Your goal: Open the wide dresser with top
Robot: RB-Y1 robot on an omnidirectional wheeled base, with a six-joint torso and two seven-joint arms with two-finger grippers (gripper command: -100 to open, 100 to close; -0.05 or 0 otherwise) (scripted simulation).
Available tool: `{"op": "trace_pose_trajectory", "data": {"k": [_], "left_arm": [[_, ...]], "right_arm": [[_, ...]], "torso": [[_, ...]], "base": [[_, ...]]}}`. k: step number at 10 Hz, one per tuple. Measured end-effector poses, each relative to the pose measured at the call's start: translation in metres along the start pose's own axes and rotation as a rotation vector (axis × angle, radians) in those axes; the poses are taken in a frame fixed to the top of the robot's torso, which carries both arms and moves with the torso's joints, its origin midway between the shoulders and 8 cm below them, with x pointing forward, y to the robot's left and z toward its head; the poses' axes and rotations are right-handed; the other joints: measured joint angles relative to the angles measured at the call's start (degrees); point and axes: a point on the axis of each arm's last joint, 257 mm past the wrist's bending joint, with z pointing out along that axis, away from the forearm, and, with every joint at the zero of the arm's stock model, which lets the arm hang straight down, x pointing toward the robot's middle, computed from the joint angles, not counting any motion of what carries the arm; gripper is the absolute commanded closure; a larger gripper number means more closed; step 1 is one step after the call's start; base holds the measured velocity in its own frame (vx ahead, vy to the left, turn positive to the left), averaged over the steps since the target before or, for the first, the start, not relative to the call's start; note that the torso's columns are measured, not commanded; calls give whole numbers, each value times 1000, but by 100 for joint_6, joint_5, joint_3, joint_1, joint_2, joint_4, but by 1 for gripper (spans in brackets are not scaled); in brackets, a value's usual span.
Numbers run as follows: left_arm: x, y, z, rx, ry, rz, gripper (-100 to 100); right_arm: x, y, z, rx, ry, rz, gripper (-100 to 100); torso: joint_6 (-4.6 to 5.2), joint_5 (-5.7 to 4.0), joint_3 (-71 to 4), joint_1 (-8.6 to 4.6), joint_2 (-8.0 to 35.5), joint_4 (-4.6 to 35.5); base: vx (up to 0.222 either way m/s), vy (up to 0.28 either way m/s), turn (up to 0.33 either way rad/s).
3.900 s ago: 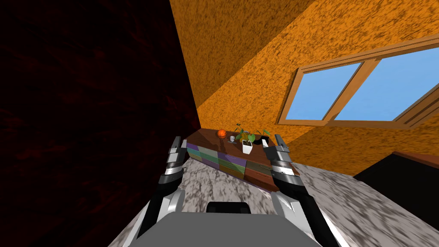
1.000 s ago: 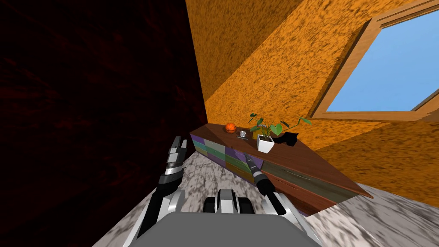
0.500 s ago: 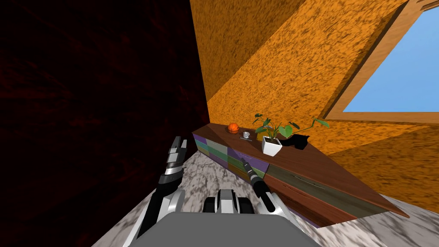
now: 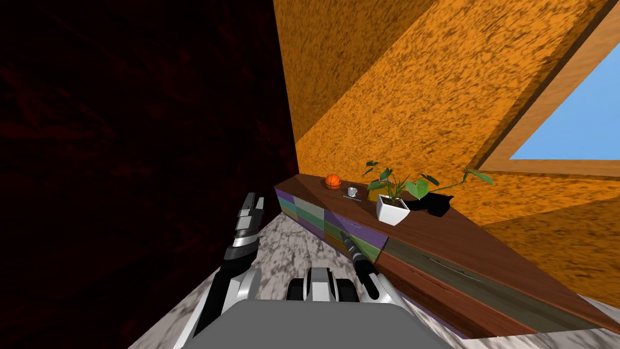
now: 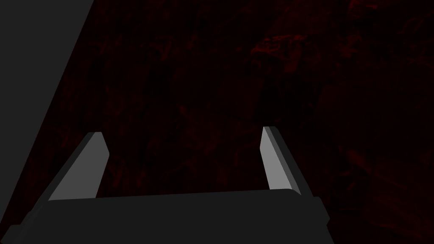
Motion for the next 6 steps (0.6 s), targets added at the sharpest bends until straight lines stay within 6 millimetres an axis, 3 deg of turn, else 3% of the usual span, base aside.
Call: {"op": "trace_pose_trajectory", "data": {"k": [6], "left_arm": [[0,0,0,0,0,0,0]], "right_arm": [[35,-55,2,176,51,-192,-100]], "torso": [[-2,1,-7,8,-12,-3]], "base": [[34,20,73]]}}
